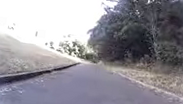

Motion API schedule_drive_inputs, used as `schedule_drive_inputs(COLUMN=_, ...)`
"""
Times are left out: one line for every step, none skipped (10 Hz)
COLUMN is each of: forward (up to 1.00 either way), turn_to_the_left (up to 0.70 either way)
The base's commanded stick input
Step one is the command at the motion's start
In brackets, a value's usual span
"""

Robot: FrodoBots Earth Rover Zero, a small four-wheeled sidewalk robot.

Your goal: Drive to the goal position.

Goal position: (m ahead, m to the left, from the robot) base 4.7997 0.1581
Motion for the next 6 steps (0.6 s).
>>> schedule_drive_inputs(forward=1.00, turn_to_the_left=0.00)
schedule_drive_inputs(forward=1.00, turn_to_the_left=0.00)
schedule_drive_inputs(forward=1.00, turn_to_the_left=0.00)
schedule_drive_inputs(forward=1.00, turn_to_the_left=0.00)
schedule_drive_inputs(forward=1.00, turn_to_the_left=0.00)
schedule_drive_inputs(forward=1.00, turn_to_the_left=0.00)
